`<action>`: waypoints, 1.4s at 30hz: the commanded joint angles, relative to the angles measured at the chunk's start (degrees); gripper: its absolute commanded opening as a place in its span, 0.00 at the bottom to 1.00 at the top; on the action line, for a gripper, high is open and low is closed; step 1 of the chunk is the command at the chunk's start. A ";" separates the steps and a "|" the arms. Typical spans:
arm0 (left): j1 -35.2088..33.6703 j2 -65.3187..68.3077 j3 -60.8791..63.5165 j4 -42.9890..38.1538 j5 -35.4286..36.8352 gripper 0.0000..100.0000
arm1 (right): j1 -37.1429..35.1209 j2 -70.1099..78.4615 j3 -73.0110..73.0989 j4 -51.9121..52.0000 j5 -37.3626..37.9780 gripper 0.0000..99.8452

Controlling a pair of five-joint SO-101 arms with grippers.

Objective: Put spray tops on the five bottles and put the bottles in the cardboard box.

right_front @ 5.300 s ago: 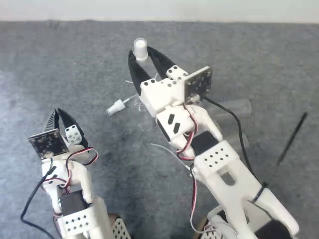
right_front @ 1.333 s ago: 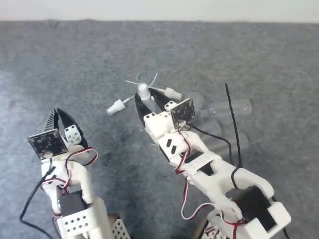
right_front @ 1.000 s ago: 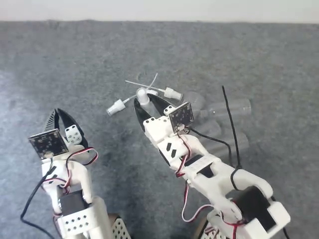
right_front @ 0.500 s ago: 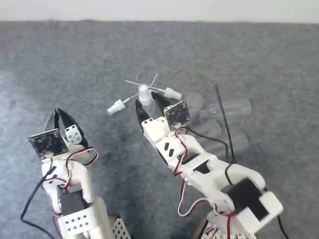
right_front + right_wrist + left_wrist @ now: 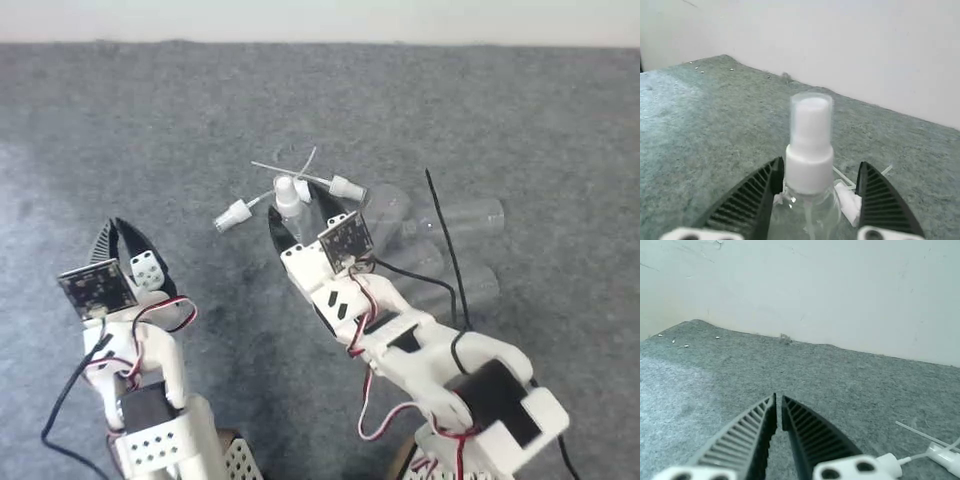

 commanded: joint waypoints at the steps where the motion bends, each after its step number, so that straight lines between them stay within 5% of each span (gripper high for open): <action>1: -0.44 -0.97 -0.66 0.26 -0.44 0.01 | -0.48 -5.23 2.20 0.40 1.05 0.21; 13: -0.44 -0.97 -0.66 0.26 -0.44 0.01 | -2.68 -10.59 1.76 12.26 0.79 0.21; 20: -0.44 -0.97 -0.66 0.26 -0.44 0.01 | -2.68 -11.91 1.32 16.13 0.70 0.35; 42: -0.35 -0.88 -0.66 0.35 -0.44 0.01 | -3.03 -15.08 -6.15 24.66 -2.55 0.33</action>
